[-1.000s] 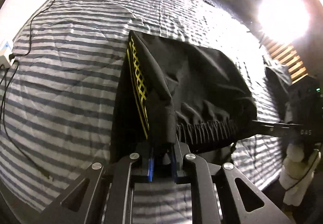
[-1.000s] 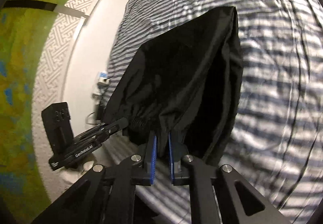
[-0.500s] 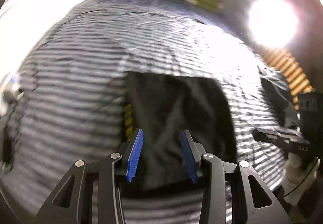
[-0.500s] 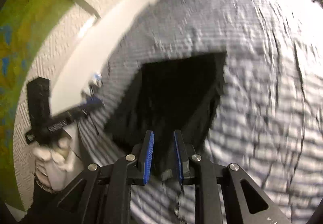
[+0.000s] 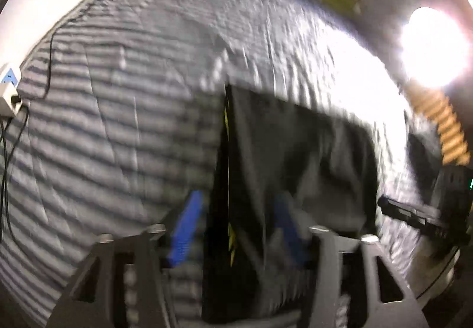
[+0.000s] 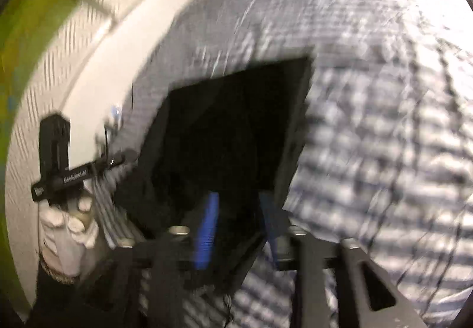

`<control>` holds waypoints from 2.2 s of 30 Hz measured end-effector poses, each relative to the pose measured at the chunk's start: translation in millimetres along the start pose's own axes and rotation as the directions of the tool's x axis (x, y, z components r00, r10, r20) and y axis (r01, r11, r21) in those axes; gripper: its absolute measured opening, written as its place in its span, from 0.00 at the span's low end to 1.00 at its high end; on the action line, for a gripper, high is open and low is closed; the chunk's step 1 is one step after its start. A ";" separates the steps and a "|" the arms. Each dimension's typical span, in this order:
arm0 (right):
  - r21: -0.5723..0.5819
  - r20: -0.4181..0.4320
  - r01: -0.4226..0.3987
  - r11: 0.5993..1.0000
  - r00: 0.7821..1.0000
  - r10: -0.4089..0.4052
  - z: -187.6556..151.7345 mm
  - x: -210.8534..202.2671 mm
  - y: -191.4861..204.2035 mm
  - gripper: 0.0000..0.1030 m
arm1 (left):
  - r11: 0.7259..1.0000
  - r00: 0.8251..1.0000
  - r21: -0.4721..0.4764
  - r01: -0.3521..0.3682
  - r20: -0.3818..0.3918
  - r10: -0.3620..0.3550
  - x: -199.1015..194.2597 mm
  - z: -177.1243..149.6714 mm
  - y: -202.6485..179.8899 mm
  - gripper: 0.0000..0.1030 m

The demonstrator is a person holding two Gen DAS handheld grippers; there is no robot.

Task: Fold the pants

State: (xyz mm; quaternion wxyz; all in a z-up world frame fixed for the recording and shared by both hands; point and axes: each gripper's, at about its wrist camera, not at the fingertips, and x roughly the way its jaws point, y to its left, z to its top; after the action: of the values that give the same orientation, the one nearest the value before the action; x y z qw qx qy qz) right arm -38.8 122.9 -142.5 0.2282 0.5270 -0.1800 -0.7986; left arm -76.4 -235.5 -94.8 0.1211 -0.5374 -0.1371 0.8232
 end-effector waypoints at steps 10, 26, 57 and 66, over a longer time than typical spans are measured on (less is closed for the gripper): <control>0.136 0.013 0.035 0.990 0.999 -0.037 50.9 43.6 -43.6 0.53 | 0.992 0.998 -0.120 0.023 -0.050 -0.029 83.1 71.3 21.3 0.75; -0.024 0.082 -0.013 1.000 0.997 0.014 72.1 42.5 3.0 0.06 | 0.996 0.988 0.004 -0.094 0.126 0.092 56.9 87.5 3.7 0.04; -0.067 0.193 0.179 0.982 0.968 -0.163 293.8 217.4 68.9 0.23 | 0.951 0.911 -0.132 -0.281 0.275 0.307 93.6 323.1 129.5 0.31; -0.191 0.217 0.224 0.956 0.959 -0.182 213.9 118.3 75.6 0.23 | 0.960 0.927 0.003 -0.281 0.259 0.271 39.4 216.4 62.8 0.31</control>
State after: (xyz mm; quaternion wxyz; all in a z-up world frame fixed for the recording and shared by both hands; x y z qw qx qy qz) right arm -263.5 4.6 -111.2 0.1810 0.4336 -0.0596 -0.8807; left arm -293.8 -301.1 -67.5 -0.0039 -0.4380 -0.0581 0.8971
